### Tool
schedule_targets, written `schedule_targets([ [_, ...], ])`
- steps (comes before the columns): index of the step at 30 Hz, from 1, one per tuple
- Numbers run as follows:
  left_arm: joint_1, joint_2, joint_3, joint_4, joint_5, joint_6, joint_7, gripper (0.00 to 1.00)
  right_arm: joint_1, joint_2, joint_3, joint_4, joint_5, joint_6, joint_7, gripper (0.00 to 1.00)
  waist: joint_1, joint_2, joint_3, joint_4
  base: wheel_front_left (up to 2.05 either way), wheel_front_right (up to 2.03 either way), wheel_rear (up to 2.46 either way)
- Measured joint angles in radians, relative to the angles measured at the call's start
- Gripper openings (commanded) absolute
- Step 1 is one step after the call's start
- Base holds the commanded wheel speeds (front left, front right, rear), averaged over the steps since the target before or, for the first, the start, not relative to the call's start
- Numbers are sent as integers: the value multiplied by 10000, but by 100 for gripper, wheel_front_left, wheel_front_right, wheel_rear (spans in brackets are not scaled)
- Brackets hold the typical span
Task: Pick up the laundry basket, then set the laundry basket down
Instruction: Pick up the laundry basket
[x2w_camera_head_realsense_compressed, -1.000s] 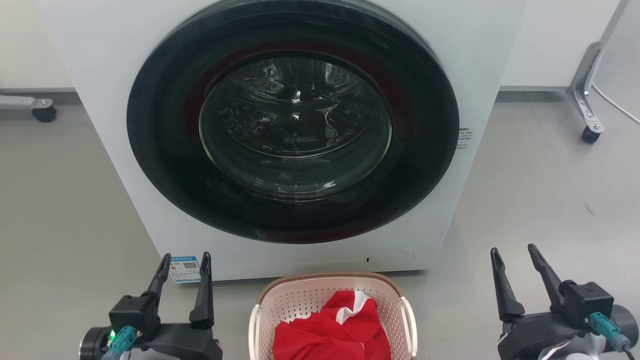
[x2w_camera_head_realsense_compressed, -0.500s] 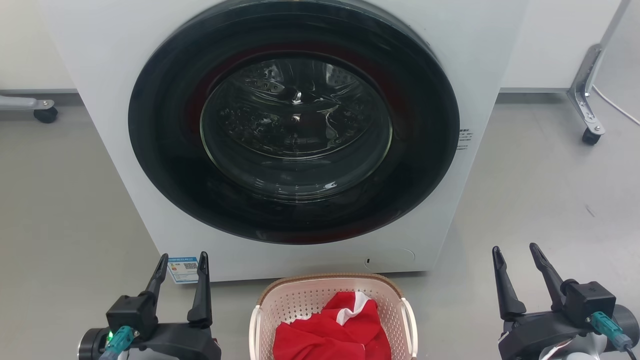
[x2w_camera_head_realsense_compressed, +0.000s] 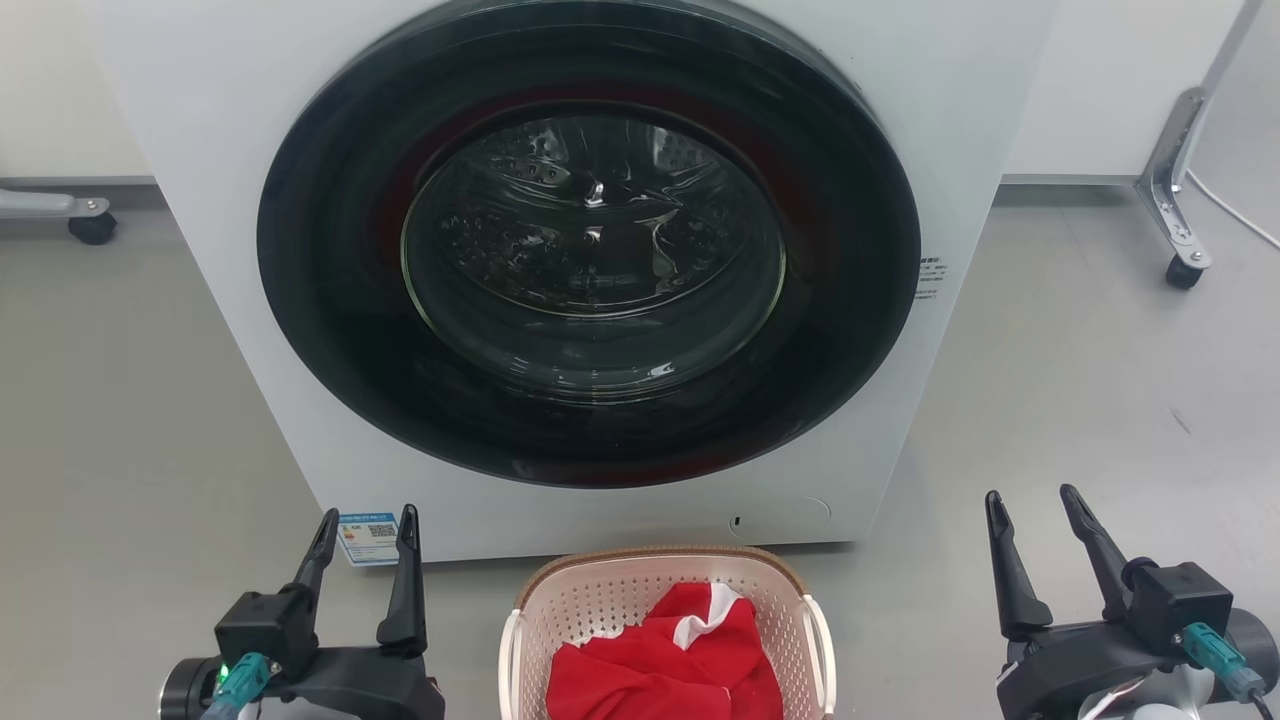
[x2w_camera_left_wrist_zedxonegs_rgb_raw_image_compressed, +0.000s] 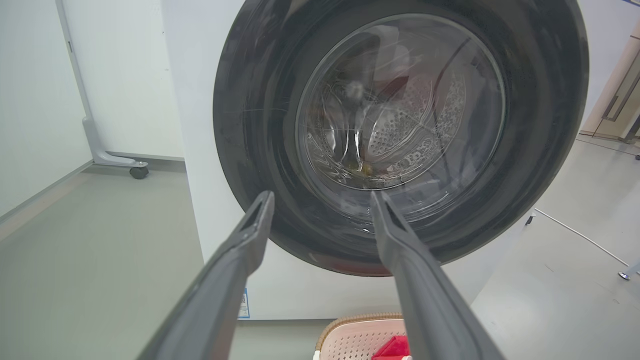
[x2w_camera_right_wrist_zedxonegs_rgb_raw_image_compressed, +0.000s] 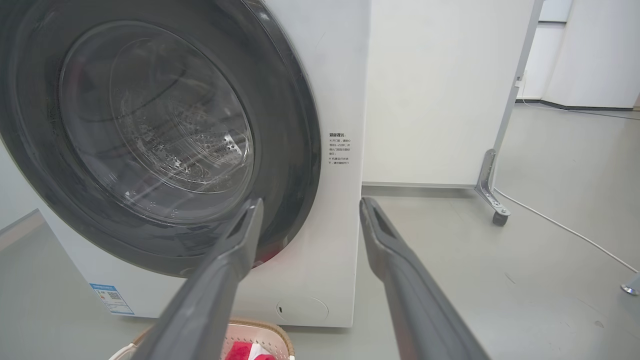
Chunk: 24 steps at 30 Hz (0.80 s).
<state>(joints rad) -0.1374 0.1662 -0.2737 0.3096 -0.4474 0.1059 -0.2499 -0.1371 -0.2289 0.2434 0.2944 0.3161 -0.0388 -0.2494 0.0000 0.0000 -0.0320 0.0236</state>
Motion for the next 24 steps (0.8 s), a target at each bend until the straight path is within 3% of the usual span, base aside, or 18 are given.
schedule_targets([
  [24,-16,-84,-50,-299,0,0,0,100,-80,150,-121,-247,-46,125,-2,100,0,1,930,16,0,0,0],
])
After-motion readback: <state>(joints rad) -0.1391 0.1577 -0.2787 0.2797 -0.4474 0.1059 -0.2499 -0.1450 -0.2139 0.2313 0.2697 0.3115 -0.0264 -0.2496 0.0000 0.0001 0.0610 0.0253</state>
